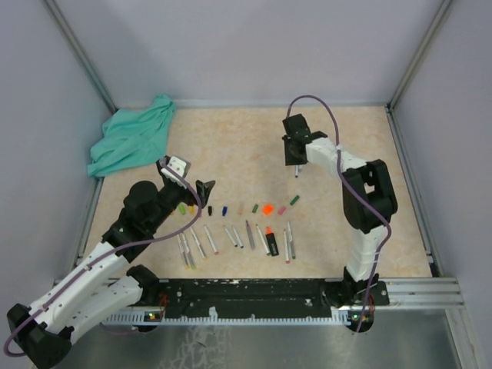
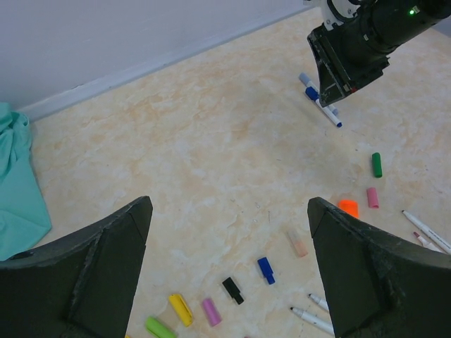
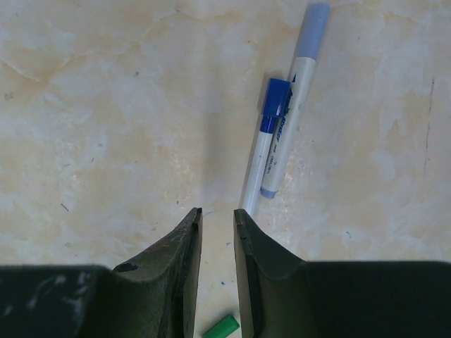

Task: Open the pen caps
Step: Pick up the pen from the center of the board.

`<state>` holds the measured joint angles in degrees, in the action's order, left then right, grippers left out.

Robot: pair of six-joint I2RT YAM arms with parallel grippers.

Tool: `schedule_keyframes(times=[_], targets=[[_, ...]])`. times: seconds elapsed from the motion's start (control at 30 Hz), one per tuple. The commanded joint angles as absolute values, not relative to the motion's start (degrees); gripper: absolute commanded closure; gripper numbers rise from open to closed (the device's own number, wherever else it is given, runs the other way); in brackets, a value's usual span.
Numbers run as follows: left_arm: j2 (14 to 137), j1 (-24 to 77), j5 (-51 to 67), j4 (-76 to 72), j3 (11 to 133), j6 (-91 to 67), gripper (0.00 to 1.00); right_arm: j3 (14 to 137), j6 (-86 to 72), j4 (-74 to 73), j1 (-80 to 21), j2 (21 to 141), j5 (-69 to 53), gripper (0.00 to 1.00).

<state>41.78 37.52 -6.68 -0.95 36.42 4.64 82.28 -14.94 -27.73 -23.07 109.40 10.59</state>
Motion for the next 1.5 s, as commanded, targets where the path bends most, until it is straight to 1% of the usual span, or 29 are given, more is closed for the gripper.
schedule_keyframes(times=[0.0,0.47,0.83,1.13,1.47], targets=[[41.05,37.79,-7.26,-2.90,35.95,5.43,0.05,85.92,-13.20,-28.72,-21.87,111.28,9.53,0.75],[41.42,37.79,-7.34,-3.09,35.68,5.71,0.05,90.30,-12.39,-30.49,-19.98,115.93,9.89,0.76],[41.81,37.79,-7.25,-3.20,35.59,5.82,0.05,89.87,-11.87,-30.47,-19.06,117.51,9.38,0.77],[41.84,37.79,-7.20,-3.33,35.50,5.83,0.06,89.48,-11.94,-30.32,-19.05,118.80,8.76,0.81],[41.81,37.79,-6.81,-3.37,35.51,5.86,0.06,89.70,-12.13,-31.04,-19.00,119.82,9.00,0.81]])
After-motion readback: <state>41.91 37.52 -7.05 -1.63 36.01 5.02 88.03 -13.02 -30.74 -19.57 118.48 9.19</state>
